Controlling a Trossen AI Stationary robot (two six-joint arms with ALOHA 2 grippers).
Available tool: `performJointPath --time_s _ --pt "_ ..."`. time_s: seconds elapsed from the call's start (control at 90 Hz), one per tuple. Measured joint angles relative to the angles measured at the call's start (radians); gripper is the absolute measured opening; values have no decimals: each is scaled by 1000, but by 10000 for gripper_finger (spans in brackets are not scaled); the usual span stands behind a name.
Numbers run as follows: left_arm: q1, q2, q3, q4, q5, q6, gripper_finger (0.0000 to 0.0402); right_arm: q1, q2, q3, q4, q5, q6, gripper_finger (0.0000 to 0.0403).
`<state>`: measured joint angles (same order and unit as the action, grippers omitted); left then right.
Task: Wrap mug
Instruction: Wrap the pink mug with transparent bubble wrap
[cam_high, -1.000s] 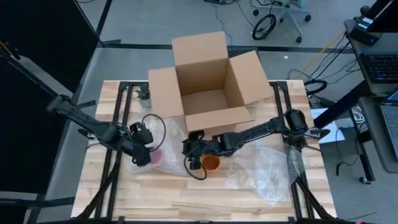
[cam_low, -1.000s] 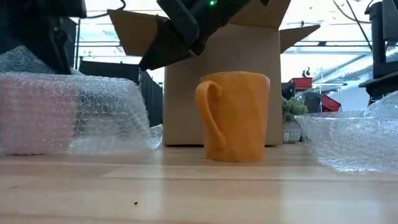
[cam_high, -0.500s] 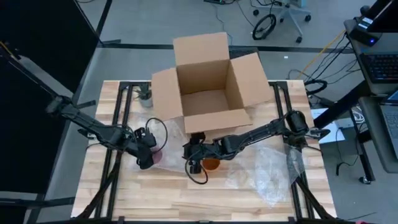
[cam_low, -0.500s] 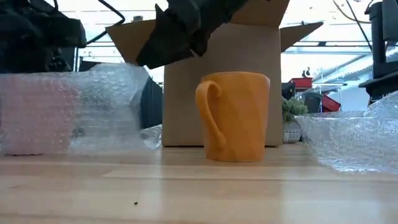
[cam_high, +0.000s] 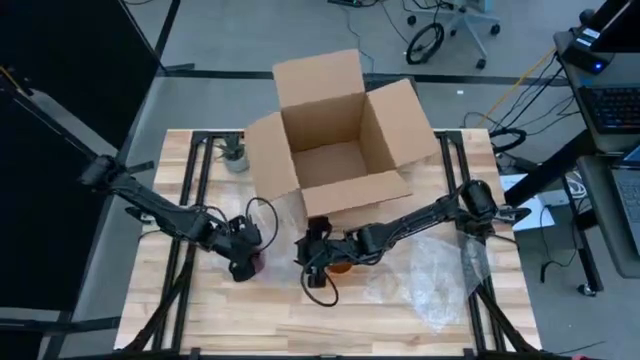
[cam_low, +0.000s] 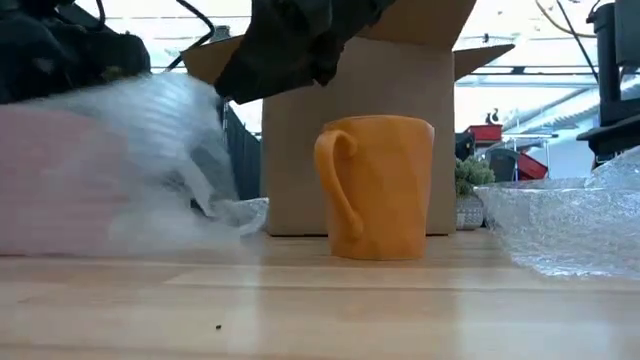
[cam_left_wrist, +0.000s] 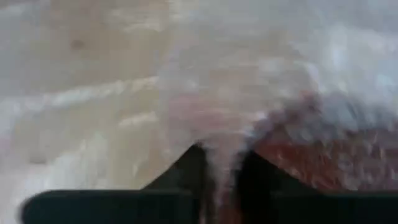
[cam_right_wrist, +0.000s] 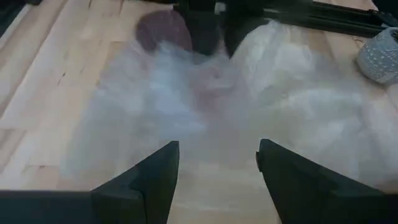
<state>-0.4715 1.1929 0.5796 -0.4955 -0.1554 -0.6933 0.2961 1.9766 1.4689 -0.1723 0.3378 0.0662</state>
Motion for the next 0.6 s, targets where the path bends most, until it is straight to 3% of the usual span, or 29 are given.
performJointPath --time_s 0.344,0.6 --pt "-154 1 -1 27 20 -242 15 7 0 0 -6 1 -2 205" --pt "-276 3 -4 45 -86 -374 13 7 0 0 -5 1 1 205"
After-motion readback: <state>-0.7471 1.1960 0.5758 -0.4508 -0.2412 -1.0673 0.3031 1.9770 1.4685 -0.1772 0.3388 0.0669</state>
